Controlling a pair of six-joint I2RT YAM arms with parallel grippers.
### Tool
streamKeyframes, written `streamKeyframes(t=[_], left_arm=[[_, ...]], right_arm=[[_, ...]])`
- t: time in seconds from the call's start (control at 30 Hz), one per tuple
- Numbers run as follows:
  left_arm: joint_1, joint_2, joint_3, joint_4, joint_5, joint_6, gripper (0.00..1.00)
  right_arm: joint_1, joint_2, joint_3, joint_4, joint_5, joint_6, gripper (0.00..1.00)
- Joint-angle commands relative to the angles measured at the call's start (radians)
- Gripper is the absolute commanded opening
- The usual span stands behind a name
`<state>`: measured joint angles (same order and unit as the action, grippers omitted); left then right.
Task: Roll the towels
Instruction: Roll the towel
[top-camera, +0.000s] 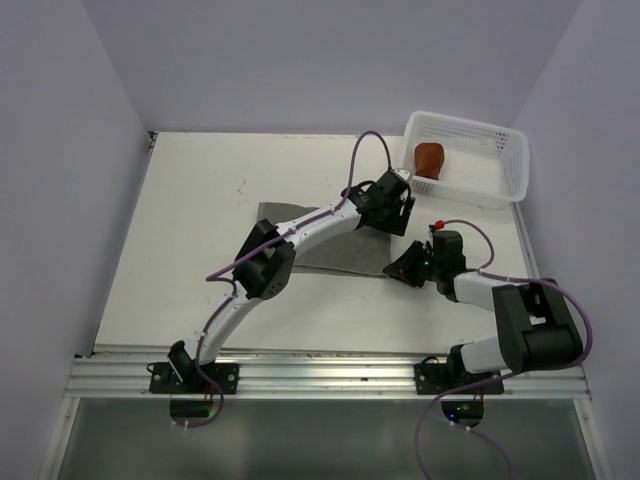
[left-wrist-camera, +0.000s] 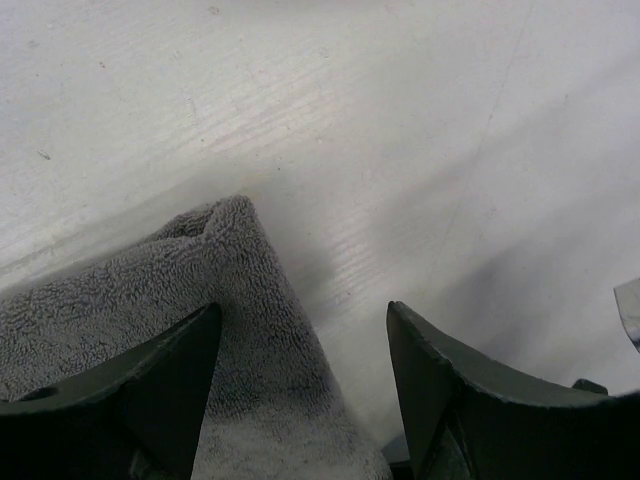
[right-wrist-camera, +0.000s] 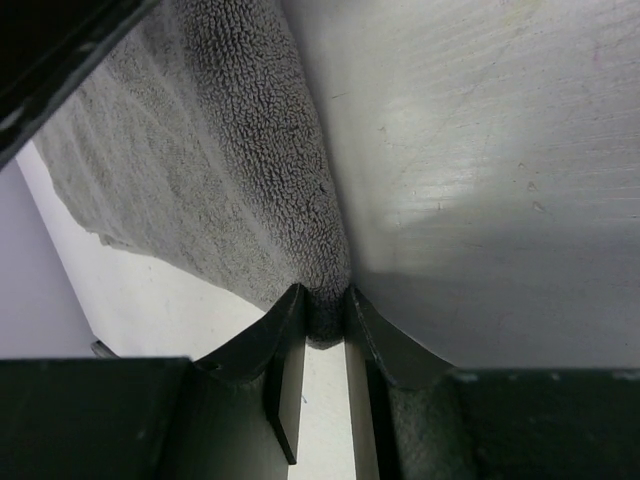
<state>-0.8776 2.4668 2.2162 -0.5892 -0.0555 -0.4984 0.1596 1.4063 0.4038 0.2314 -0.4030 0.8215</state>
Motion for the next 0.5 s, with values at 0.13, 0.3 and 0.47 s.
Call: streamKeyframes(t=[0.13, 0.3, 0.47], left_arm=[[-0.001, 0.063, 0.073, 0.019, -0.095, -0.026, 0.68], [-0.001, 0.08, 0.073, 0.012, -0.116, -0.029, 0.55], [-0.001, 0.109, 0.077, -0.015, -0.121, -0.04, 0.42]], right_arm=[[0.029, 0.031, -0.008, 0.054, -0.013, -0.025, 0.18], [0.052, 0.037, -0.007, 0.052, -0.005, -0.027, 0.15], [0.081, 0.003, 0.001, 0.01, 0.019, -0.048, 0.09]])
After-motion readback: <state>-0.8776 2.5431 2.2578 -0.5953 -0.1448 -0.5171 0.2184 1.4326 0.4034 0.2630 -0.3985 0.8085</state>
